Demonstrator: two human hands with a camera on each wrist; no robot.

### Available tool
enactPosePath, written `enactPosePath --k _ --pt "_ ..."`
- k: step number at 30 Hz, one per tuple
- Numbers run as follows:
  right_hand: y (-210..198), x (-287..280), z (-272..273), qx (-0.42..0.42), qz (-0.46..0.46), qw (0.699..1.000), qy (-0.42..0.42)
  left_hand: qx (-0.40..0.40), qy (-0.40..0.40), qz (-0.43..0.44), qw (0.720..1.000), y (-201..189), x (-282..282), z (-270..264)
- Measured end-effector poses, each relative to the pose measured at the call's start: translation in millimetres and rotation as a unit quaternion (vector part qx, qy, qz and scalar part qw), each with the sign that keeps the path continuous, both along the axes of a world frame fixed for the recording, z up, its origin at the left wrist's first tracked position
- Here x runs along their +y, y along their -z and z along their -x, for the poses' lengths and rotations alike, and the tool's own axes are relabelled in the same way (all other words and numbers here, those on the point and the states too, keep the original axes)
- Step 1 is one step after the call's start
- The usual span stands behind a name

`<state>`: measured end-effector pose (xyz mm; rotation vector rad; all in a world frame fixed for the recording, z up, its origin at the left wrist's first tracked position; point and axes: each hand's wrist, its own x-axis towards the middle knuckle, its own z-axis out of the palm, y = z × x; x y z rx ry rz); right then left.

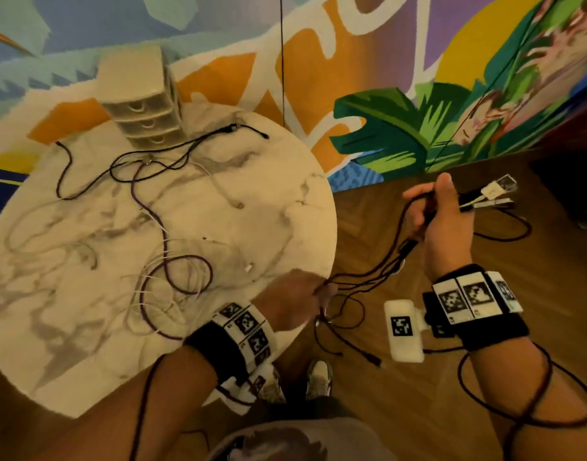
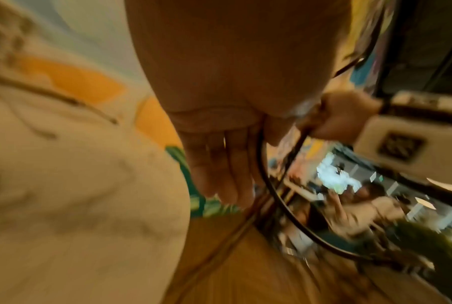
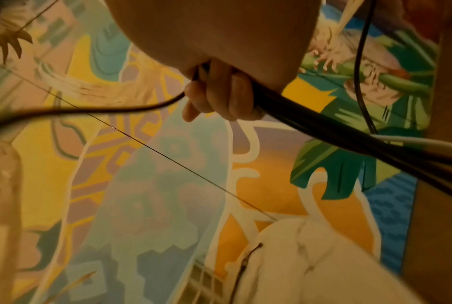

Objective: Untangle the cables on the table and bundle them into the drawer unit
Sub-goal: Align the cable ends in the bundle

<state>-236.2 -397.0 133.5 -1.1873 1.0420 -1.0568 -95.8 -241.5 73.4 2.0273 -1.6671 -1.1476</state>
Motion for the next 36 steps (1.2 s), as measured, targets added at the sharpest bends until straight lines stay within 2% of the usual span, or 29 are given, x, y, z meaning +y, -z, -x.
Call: enactPosePath --k 2,4,5,6,8,9,11,13,15,17,18,19,20,21,22,24,25,27,29,32,34,35,36 --pt "6 -1 17 0.075 0.002 0.997 -0.034 -0.046 0.104 -0.123 0.986 33 2 25" --pt "17 4 34 0.133 -0.011 0.988 -0.072 -0.011 0.084 -0.138 0.987 45 -5 39" --pt "23 8 42 0.149 -0.017 0.985 -0.084 0.057 0.036 -0.095 0.993 41 -15 46" --pt "28 13 46 0.157 -0.021 0.983 -0.094 0.145 -0.025 -0.054 0.988 31 -26 53" --pt "34 23 53 0.149 -0.034 0.984 -0.096 0.316 -0.087 -0.006 0.945 10 -54 65" --pt "35 24 55 0.138 -0.042 0.985 -0.091 0.336 -0.081 0.017 0.938 4 -66 71" --pt "35 23 63 0.145 -0.056 0.984 -0.086 0.282 -0.062 0.046 0.956 5 -79 79" --pt "38 15 78 0.193 -0.058 0.975 -0.091 0.196 -0.075 0.052 0.976 33 -83 73" --pt "41 8 95 0.221 -0.058 0.969 -0.1 0.076 -0.019 -0.024 0.997 70 -82 64" --pt "43 5 105 0.203 -0.059 0.974 -0.085 -0.043 0.055 -0.157 0.985 90 -82 58" --pt "41 4 107 0.189 -0.06 0.977 -0.072 -0.08 0.072 -0.192 0.976 91 -84 57" --pt "40 3 108 0.179 -0.059 0.98 -0.062 -0.082 0.068 -0.19 0.976 88 -87 59" --pt "39 2 108 0.172 -0.055 0.982 -0.054 -0.051 0.052 -0.149 0.986 75 -90 64" --pt "37 0 105 0.177 -0.037 0.982 -0.051 0.012 0.03 -0.074 0.997 61 -95 70" --pt "33 -2 102 0.186 -0.013 0.981 -0.054 0.091 0.028 0.012 0.995 39 -99 79" --pt "24 -5 93 0.174 0.02 0.982 -0.068 0.215 0.051 0.141 0.965 -1 -109 98" --pt "19 -6 89 0.162 0.023 0.983 -0.078 0.236 0.065 0.159 0.956 -16 -115 106" --pt "11 -10 80 0.157 0.035 0.984 -0.078 0.281 0.054 0.121 0.951 -39 -127 117" --pt "-1 -14 80 0.113 0.02 0.989 -0.097 0.364 0.006 0.077 0.928 -55 -135 123" --pt "-11 -19 80 0.031 -0.029 0.979 -0.201 0.421 -0.106 0.063 0.899 -73 -140 118" --pt "0 -14 80 0.048 -0.012 0.96 -0.277 0.456 -0.146 0.067 0.875 -90 -145 107" --pt "12 -8 79 0.092 0.02 0.95 -0.299 0.457 -0.133 0.099 0.874 -99 -148 102" --pt "25 -3 78 0.13 0.037 0.944 -0.301 0.428 -0.116 0.14 0.885 -107 -152 98"
